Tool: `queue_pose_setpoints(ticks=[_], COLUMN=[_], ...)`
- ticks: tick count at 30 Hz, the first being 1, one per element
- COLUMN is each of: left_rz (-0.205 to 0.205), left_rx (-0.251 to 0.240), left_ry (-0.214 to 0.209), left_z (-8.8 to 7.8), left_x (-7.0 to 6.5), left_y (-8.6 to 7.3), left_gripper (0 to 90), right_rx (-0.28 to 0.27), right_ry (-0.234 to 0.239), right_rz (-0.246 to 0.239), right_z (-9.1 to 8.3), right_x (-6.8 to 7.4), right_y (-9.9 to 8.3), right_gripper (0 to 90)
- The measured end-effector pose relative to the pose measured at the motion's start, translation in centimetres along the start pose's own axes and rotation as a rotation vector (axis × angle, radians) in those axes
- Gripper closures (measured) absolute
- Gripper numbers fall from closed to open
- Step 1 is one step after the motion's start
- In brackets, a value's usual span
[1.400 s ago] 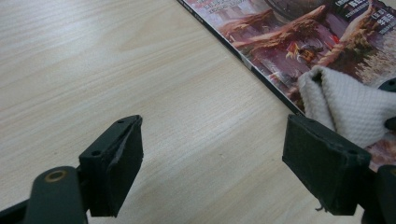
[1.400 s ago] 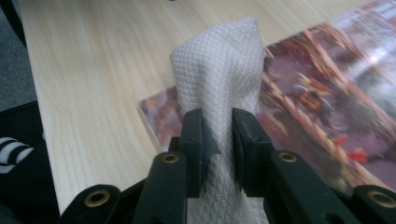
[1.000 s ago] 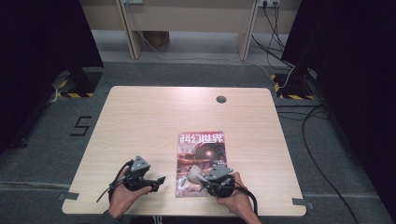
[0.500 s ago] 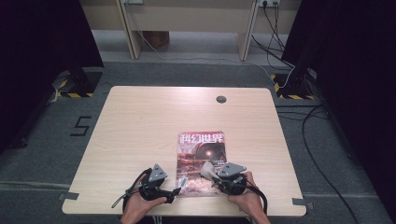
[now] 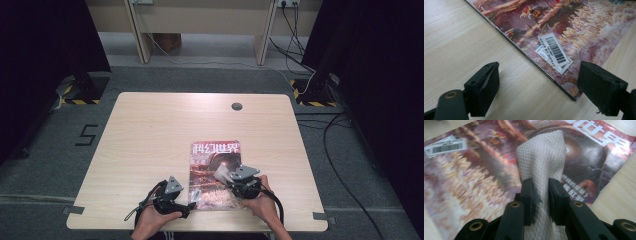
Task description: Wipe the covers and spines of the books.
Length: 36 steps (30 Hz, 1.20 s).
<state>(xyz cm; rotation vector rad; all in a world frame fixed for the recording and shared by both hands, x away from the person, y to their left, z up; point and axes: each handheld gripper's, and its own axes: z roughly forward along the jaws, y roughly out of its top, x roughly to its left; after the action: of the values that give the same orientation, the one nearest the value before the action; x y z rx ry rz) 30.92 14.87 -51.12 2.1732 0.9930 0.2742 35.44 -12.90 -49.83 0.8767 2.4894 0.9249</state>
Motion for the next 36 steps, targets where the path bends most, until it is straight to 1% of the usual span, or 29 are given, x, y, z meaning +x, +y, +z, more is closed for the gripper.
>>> queue_pose_setpoints(ticks=[4,9,11,12,15,16,21,24,25,27,32,36], left_rz=[0.000,0.000,-0.001,0.003,0.002,0.002,0.002,0.002,0.003,0.003,0.003,0.004], left_rx=[0.001,0.001,0.002,0.004,0.004,0.004,0.004,0.004,0.005,0.005,0.005,0.007], left_ry=[-0.001,-0.001,-0.002,-0.002,-0.004,-0.004,-0.005,-0.004,-0.005,-0.005,-0.005,-0.006], left_z=[0.0,0.0,0.0,0.0,0.0,0.0,0.0,0.0,0.0,0.0,0.0,0.0], left_x=[0.0,0.0,0.0,0.0,0.0,0.0,0.0,0.0,0.0,0.0,0.0,0.1], left_y=[0.0,0.0,0.0,0.0,0.0,0.0,0.0,0.0,0.1,0.1,0.1,0.1], left_gripper=[16.7,16.8,16.7,16.7,16.7,16.7,16.8,16.8,16.8,16.8,16.8,16.8], right_rx=[0.005,0.012,0.011,0.014,0.014,0.015,0.026,0.038,0.041,0.046,0.061,0.066], right_ry=[-0.019,-0.039,-0.047,-0.056,-0.080,-0.090,-0.128,-0.163,-0.169,-0.186,-0.219,-0.232], right_rz=[0.003,0.029,0.038,0.053,0.073,0.086,0.109,0.147,0.147,0.169,0.202,0.219], right_z=[0.7,1.7,2.2,2.4,3.0,3.3,4.3,5.0,5.1,5.5,6.2,6.5], right_x=[-1.1,-2.2,-2.9,-3.3,-4.4,-4.9,-6.5,-7.7,-7.9,-8.6,-9.7,-10.5], right_y=[0.7,1.6,2.0,2.2,2.7,2.9,3.8,4.5,4.6,4.9,5.7,6.1], right_gripper=[75.5,75.4,75.5,75.5,75.5,75.5,75.6,75.5,75.5,75.6,75.8,75.8])
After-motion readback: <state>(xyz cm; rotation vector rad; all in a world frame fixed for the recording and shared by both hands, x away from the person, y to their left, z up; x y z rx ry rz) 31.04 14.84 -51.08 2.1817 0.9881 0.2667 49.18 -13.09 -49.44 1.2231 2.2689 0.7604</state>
